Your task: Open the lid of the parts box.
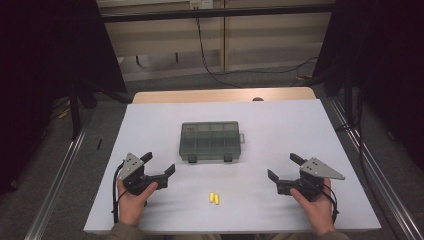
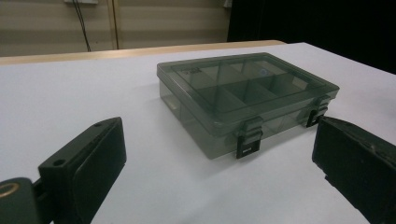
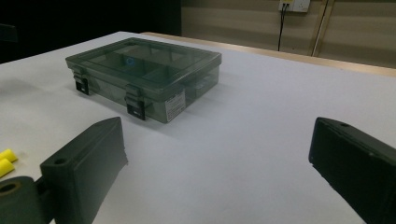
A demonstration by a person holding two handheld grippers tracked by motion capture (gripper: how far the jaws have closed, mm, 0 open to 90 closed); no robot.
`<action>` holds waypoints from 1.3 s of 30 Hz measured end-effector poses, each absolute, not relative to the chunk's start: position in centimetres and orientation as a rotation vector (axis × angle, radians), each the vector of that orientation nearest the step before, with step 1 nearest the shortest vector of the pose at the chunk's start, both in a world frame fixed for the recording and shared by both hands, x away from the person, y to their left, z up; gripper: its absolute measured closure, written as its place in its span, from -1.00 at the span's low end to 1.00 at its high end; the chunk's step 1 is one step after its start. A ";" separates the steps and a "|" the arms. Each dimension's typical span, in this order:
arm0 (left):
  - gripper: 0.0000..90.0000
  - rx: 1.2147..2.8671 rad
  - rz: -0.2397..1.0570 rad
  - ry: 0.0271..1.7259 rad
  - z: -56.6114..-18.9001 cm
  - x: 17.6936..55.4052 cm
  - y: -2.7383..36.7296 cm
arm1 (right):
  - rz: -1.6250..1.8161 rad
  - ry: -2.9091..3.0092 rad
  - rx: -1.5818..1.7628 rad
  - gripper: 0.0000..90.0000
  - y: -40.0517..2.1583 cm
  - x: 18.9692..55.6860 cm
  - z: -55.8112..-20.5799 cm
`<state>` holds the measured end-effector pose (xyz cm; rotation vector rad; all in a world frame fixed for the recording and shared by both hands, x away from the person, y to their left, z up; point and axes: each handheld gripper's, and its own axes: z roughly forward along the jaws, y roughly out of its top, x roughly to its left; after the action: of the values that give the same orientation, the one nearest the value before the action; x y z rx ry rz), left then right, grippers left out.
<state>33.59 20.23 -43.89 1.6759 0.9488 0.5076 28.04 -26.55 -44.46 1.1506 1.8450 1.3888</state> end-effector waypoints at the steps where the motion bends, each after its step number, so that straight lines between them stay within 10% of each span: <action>1: -0.93 1.679 0.507 0.952 -43.9 33.6 20.2 | 1.389 1.845 1.151 -0.92 -26.6 28.0 -44.5; 39: -0.48 1.767 0.451 0.971 -43.8 35.4 19.1 | 1.346 1.934 1.168 -0.55 -23.3 31.0 -44.7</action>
<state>35.35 19.08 -43.81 1.7670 0.9710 0.4513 31.03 -23.33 -44.69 1.1679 1.9341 1.3458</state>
